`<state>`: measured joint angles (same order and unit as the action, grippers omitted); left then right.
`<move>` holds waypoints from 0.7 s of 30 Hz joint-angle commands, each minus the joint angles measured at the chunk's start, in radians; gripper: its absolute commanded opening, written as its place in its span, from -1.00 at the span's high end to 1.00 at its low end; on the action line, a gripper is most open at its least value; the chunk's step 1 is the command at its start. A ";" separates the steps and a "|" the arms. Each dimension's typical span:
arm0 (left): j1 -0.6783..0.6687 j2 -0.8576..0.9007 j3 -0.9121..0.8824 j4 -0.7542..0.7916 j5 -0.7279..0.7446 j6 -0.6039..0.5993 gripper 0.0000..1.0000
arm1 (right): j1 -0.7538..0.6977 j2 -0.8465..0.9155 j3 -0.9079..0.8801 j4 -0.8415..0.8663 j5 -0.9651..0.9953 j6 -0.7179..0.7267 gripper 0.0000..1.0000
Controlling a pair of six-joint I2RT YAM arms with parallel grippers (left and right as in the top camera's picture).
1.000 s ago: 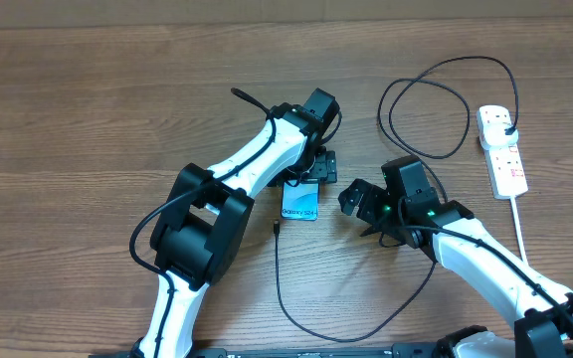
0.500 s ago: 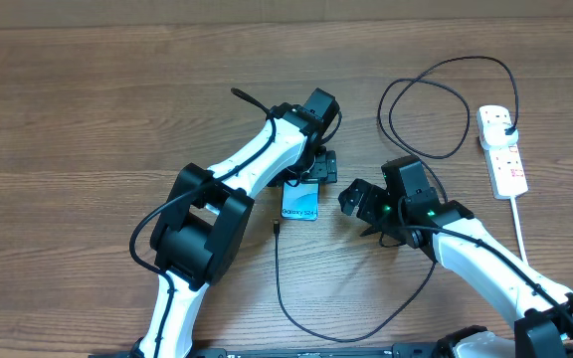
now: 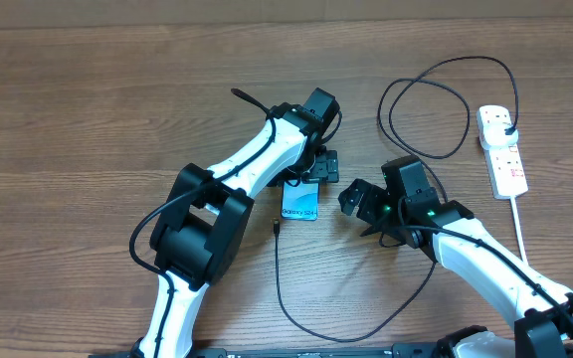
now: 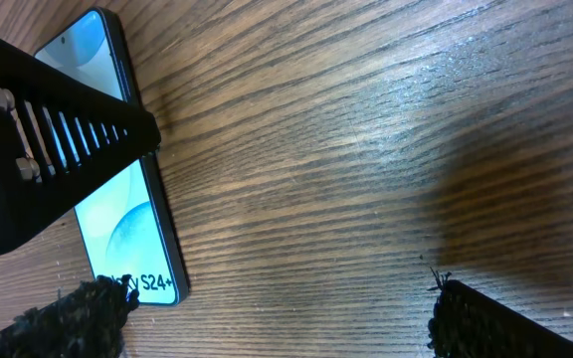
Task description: Plug charger to phone and switch on socket
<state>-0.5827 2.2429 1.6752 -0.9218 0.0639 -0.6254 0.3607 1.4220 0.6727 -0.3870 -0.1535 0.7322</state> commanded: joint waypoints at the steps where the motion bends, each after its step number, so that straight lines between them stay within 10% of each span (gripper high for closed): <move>1: 0.012 0.174 -0.103 0.021 0.038 0.027 -0.96 | 0.003 -0.014 0.003 0.004 -0.005 -0.007 -1.00; 21: 0.008 0.174 -0.103 0.019 0.022 0.063 -1.00 | 0.003 -0.014 0.003 0.004 -0.005 -0.007 -1.00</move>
<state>-0.5827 2.2429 1.6752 -0.9253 0.0673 -0.6006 0.3607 1.4220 0.6727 -0.3866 -0.1535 0.7319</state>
